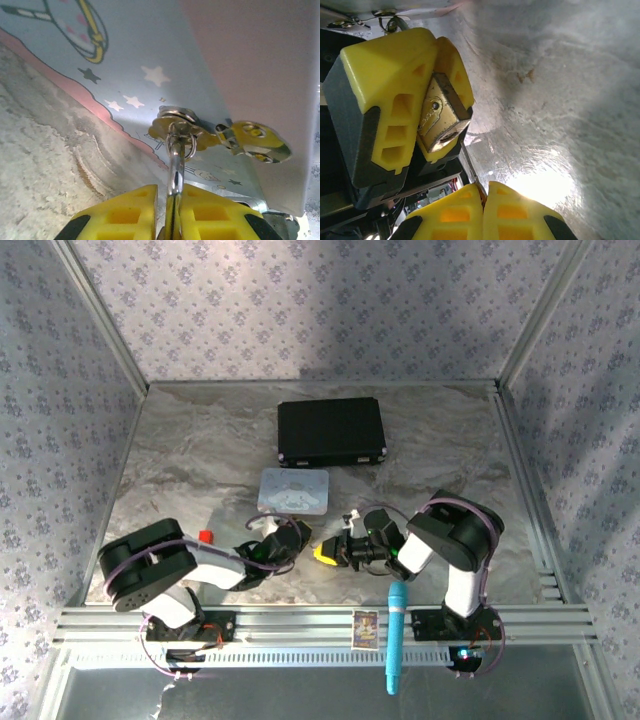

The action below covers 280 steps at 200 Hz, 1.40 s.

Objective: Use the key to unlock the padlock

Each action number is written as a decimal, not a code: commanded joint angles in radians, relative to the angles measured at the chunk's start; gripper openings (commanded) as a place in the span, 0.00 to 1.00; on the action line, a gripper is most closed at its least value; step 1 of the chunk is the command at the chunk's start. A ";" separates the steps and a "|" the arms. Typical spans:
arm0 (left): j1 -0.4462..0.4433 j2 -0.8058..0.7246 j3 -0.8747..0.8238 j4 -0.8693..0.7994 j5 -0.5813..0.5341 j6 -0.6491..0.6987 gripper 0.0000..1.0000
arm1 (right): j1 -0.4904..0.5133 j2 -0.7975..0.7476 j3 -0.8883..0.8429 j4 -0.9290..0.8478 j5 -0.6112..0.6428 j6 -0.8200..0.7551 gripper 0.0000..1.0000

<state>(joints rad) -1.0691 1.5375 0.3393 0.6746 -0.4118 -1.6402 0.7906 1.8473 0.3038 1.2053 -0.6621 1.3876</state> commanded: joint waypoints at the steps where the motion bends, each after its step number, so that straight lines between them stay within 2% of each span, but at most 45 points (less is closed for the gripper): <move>1: -0.003 0.023 0.007 0.023 0.018 -0.019 0.00 | -0.005 0.021 -0.015 0.044 0.017 0.030 0.00; 40: -0.003 0.010 -0.008 0.000 -0.007 -0.037 0.00 | -0.021 0.005 -0.055 0.045 0.022 0.027 0.00; 203: -0.005 0.045 0.000 0.049 0.024 0.006 0.00 | -0.037 0.054 -0.018 0.100 0.013 0.031 0.00; 280: -0.011 0.019 -0.004 0.008 0.007 0.005 0.00 | -0.047 0.056 -0.042 0.141 0.025 0.045 0.00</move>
<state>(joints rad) -1.0691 1.5635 0.3393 0.7212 -0.4122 -1.6390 0.7540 1.8843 0.2707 1.3285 -0.6518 1.4147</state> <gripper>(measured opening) 0.143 0.051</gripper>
